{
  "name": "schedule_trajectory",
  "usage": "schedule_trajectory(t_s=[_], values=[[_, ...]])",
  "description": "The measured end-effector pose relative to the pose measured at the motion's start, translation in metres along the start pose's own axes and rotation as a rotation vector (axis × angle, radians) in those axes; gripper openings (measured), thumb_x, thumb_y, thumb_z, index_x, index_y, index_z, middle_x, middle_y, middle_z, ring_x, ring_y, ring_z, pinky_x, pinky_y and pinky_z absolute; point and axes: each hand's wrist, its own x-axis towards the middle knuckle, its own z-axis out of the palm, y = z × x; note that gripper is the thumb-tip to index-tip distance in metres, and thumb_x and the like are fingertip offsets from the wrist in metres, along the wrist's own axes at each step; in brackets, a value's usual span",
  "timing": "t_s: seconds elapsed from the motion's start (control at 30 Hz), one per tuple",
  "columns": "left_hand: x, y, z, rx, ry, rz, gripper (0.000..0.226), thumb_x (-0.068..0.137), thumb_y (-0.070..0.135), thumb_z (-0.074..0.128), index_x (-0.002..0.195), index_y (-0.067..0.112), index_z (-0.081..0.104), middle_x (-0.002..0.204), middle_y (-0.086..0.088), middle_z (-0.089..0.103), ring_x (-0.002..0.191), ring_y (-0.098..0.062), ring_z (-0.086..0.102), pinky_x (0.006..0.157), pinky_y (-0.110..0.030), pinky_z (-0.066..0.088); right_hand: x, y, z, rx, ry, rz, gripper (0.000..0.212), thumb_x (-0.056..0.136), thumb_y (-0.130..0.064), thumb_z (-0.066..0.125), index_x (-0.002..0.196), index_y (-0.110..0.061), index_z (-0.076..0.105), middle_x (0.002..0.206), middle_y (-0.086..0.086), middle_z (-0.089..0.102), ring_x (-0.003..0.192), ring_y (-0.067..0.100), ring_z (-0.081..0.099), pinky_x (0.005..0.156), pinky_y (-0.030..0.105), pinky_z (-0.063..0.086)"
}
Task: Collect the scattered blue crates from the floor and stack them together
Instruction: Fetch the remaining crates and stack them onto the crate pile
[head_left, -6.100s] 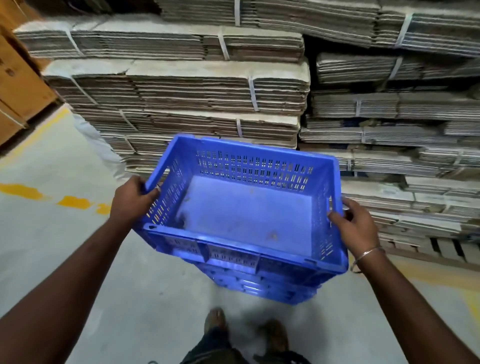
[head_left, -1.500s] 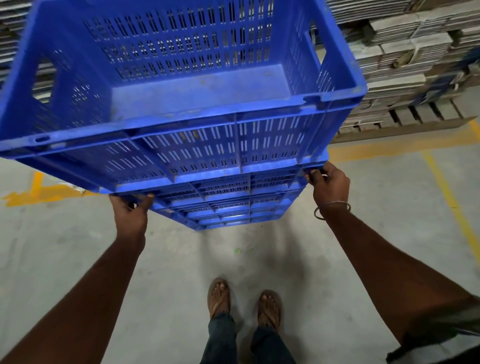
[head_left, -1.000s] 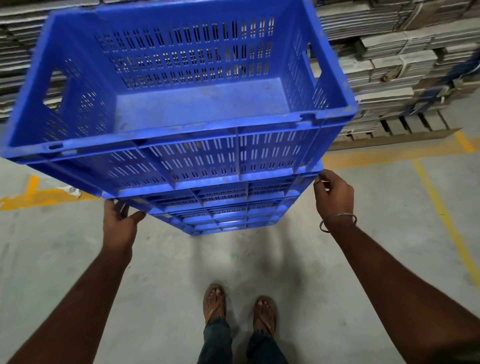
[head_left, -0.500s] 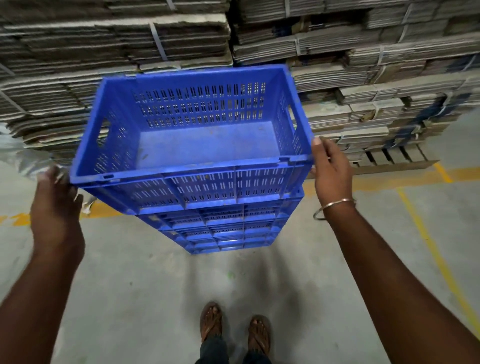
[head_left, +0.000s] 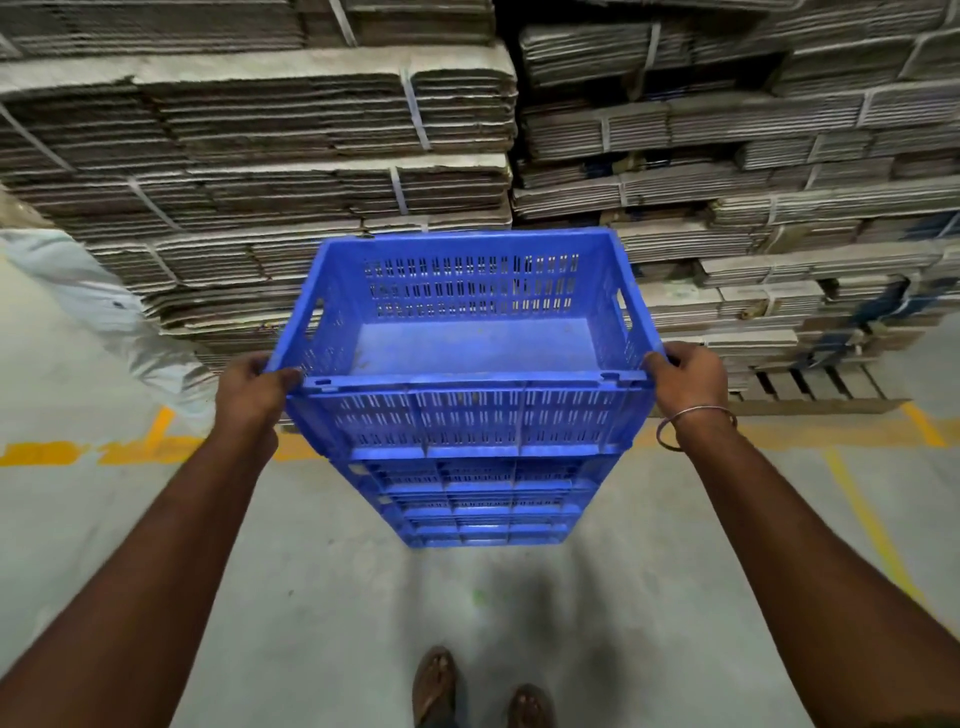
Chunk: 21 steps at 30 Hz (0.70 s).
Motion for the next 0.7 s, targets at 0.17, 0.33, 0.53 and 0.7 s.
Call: schedule_trajectory(t_s=[0.17,0.33,0.53,0.7], values=[[-0.008,-0.019,0.013,0.024,0.023,-0.011,0.031,0.073,0.002,0.067,0.103,0.007,0.061,0.089,-0.008,0.06,0.074,-0.024,0.056,0.058,-0.029,0.044,-0.003,0.019,0.0,0.023,-0.028,-0.016,0.016,0.087,-0.019,0.063,0.083,-0.006,0.072,0.07,0.013,0.065,0.068,0.03,0.062,0.062,0.034,0.043],[-0.007,-0.019,0.012,0.101,0.127,-0.028,0.038,0.068,0.01,0.068,0.106,0.012,0.064,0.095,-0.006,0.063,0.077,-0.024,0.057,0.06,-0.029,0.044,-0.004,0.012,0.008,0.037,-0.04,-0.01,0.018,0.09,-0.02,0.062,0.093,-0.006,0.073,0.077,0.009,0.066,0.073,0.028,0.061,0.066,0.029,0.039],[-0.017,-0.013,0.008,0.138,0.107,-0.008,0.031,0.075,0.008,0.066,0.106,0.011,0.061,0.096,-0.006,0.063,0.081,-0.025,0.058,0.066,-0.032,0.047,-0.02,0.01,0.01,0.11,-0.016,-0.009,0.017,0.092,-0.018,0.059,0.095,-0.006,0.07,0.08,0.013,0.067,0.073,0.029,0.06,0.065,0.031,0.041],[-0.02,-0.01,0.006,0.155,0.048,0.01,0.028,0.076,0.004,0.063,0.103,0.011,0.06,0.099,-0.009,0.065,0.086,-0.027,0.061,0.073,-0.037,0.049,-0.027,0.008,0.012,0.08,0.018,-0.01,0.018,0.094,-0.019,0.056,0.087,-0.005,0.065,0.075,0.016,0.063,0.068,0.031,0.056,0.061,0.032,0.039]])
